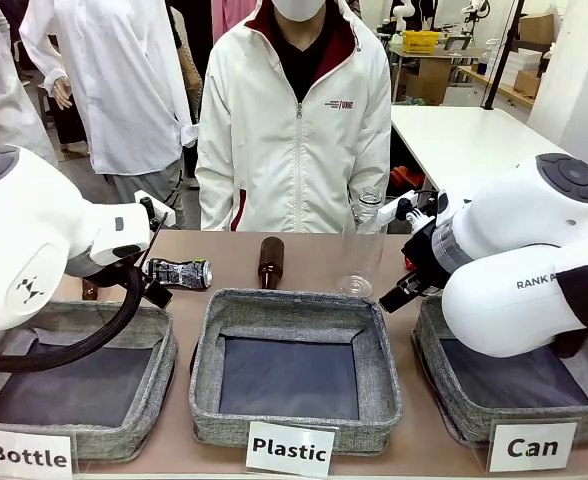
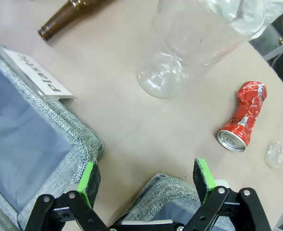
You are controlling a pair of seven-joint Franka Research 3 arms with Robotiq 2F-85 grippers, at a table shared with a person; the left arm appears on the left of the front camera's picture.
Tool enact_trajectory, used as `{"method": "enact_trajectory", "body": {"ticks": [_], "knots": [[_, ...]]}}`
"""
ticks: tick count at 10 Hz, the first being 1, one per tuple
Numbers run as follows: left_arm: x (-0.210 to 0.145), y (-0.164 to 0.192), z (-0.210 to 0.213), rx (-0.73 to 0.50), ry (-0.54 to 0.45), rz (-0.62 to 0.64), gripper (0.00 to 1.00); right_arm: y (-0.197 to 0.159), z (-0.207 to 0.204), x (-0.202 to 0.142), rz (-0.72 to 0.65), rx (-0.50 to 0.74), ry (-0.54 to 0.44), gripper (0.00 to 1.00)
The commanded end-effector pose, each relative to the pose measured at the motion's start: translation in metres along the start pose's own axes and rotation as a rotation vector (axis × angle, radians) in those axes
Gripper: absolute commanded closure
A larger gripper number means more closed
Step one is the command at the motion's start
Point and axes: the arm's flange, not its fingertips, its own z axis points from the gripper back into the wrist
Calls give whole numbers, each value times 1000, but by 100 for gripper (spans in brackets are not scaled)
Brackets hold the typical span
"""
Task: Sort the can waste into the basket.
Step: Pick up the can waste from the table and place it in the right Fabric basket.
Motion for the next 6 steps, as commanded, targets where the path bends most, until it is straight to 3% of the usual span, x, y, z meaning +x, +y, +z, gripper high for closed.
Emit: {"method": "enact_trajectory", "body": {"ticks": [1, 4, 6], "knots": [[0, 0, 0, 0, 0, 0, 2, 0, 0, 0, -1, 0, 0, 0], [0, 0, 0, 0, 0, 0, 0, 0, 12, 5, -8, 39, -1, 0], [-2, 8, 51, -241, 64, 67, 1, -8, 66, 9, -101, 138, -47, 0]]}}
